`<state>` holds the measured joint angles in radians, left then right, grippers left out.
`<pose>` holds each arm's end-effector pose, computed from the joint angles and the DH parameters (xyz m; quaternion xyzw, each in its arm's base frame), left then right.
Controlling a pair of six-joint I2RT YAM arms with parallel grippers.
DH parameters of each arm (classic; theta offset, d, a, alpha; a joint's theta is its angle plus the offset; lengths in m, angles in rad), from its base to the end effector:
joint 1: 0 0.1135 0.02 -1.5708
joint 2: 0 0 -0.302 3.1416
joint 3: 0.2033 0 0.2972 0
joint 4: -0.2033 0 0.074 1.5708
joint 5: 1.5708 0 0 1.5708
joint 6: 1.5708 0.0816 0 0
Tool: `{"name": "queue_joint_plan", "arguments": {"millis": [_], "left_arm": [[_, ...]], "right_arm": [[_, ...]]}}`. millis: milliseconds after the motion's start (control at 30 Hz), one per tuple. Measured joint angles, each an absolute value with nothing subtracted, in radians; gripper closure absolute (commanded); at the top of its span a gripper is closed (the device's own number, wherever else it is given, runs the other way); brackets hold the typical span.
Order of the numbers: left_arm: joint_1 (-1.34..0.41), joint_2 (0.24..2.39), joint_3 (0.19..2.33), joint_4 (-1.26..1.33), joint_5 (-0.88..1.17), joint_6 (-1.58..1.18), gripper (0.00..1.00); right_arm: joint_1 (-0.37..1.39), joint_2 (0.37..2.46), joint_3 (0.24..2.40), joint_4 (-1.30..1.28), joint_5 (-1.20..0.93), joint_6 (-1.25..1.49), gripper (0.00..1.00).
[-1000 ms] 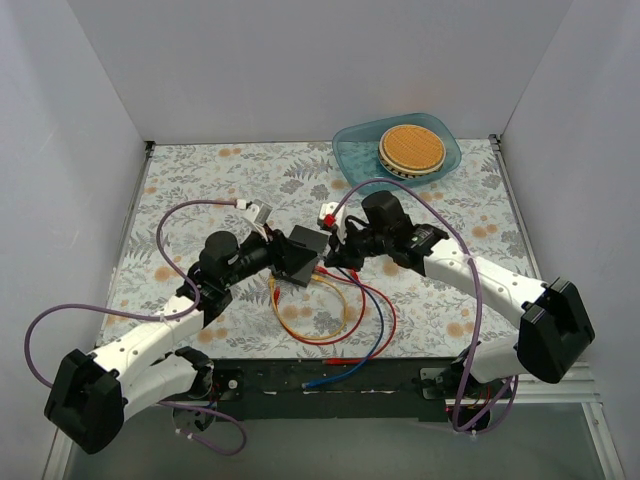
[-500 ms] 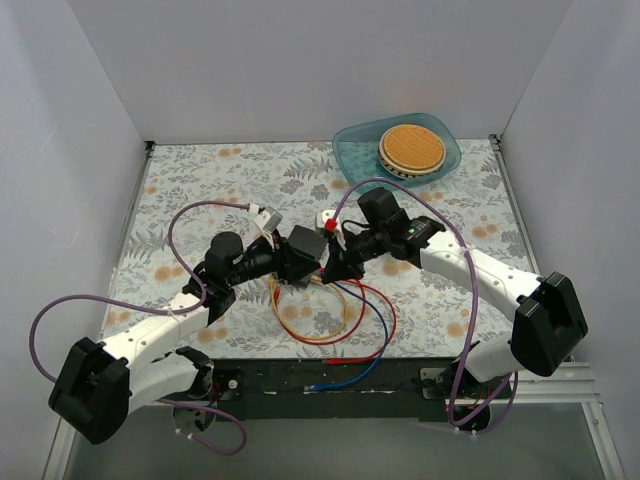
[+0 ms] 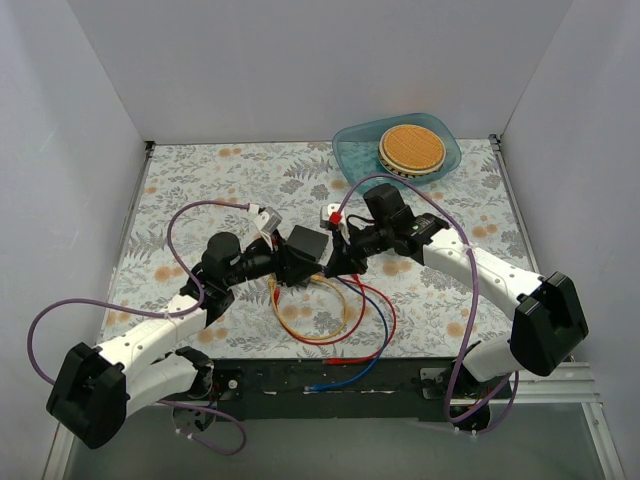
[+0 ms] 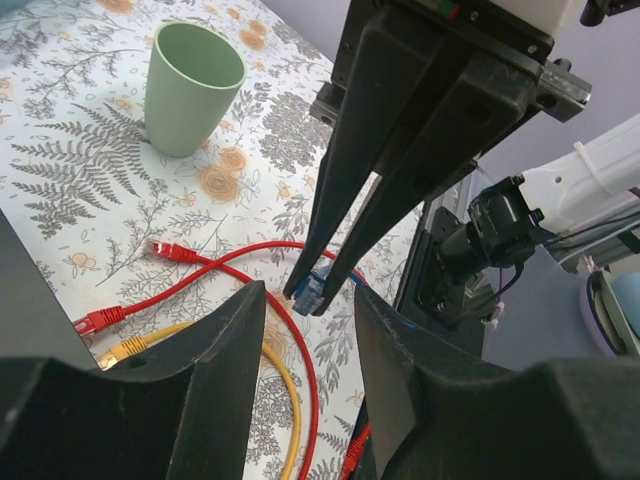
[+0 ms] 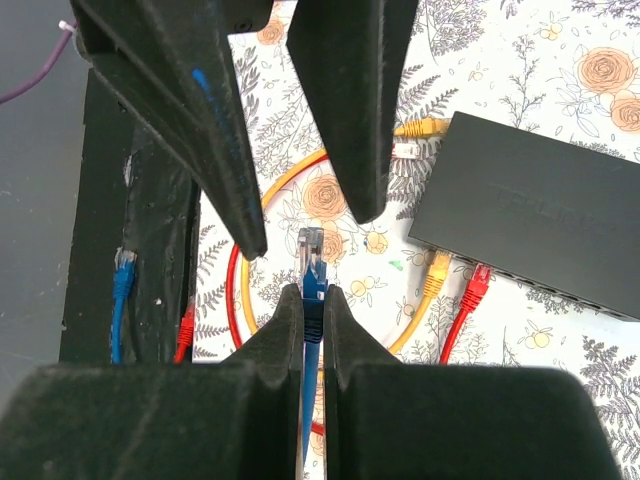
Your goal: Insert the plug into the switch port
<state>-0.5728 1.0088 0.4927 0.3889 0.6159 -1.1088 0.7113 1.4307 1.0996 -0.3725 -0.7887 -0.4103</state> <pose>0.2109 -0.1921 0.2598 0.0037 0.7428 -0.6209 0.2504 0.2447 0.2873 0.2896 -0.5823 0.6236 0.4029 0.3312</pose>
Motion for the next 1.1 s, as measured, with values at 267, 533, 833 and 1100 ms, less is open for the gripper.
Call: {"name": "queue_joint_plan", "arguments": {"millis": [267, 533, 833, 1100], "left_arm": [[-0.574, 1.087, 0.52, 0.395, 0.676, -1.121, 0.71], [-0.58, 1.103, 0.52, 0.408, 0.684, -1.148, 1.0], [-0.58, 1.065, 0.508, 0.433, 0.645, -1.2, 1.0], [-0.582, 1.097, 0.7, 0.272, 0.467, -1.307, 1.0]], "right_arm": [[0.705, 1.431, 1.1, -0.355, -0.795, -0.39, 0.99], [0.697, 1.431, 1.1, -0.347, -0.817, -0.381, 0.99], [0.695, 1.431, 1.108, -0.331, -0.806, -0.344, 0.41], [0.743, 1.295, 0.977, -0.205, -0.48, -0.247, 0.22]]}}
